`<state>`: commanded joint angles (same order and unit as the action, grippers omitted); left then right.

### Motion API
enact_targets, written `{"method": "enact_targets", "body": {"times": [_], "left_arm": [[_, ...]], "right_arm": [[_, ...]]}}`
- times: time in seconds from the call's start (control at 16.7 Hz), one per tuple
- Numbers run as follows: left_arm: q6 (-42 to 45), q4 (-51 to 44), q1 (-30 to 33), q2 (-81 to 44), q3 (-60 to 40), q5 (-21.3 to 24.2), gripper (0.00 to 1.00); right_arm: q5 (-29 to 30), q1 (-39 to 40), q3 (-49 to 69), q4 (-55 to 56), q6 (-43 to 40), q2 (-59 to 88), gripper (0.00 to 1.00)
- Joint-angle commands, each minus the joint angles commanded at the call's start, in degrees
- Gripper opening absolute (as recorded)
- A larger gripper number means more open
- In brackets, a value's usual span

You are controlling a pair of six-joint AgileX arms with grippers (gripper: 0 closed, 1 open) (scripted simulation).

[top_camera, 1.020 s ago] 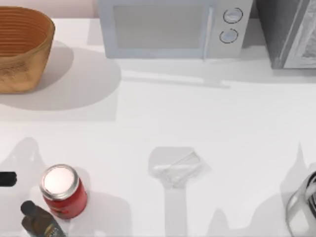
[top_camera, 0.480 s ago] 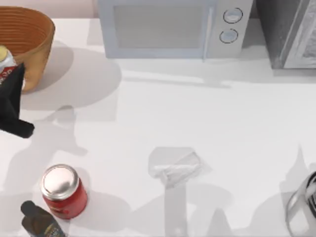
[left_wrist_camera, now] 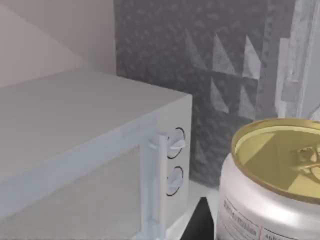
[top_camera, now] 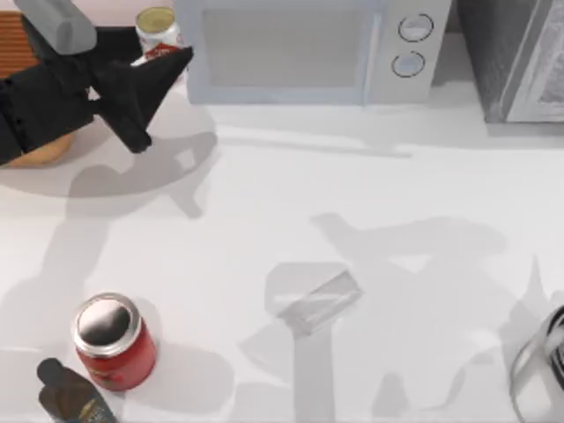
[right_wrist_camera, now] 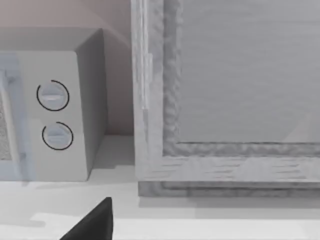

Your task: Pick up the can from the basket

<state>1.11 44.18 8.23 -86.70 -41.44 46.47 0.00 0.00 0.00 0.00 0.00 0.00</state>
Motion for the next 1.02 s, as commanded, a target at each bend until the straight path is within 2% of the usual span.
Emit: {"method": "enact_targets", "body": {"times": [0.3,0.54,0.78,1.02], "left_arm": [[0.48,14.32,2.86,-28.42,-13.41,15.26,0.00],[0.87,23.41,4.69,-46.42,-21.93,24.89,0.00],[1.17,28.98,5.83,-57.35,-27.15,30.77,0.00],[1.24,30.18,6.08,-59.66,-28.27,32.03,0.00]], "right_arm": [[0.00,0.00,0.00,0.00,0.00,0.00,1.00],[0.00,0.00,0.00,0.00,0.00,0.00,1.00],[0.00,0.00,0.00,0.00,0.00,0.00,1.00],[0.00,0.00,0.00,0.00,0.00,0.00,1.00]]}}
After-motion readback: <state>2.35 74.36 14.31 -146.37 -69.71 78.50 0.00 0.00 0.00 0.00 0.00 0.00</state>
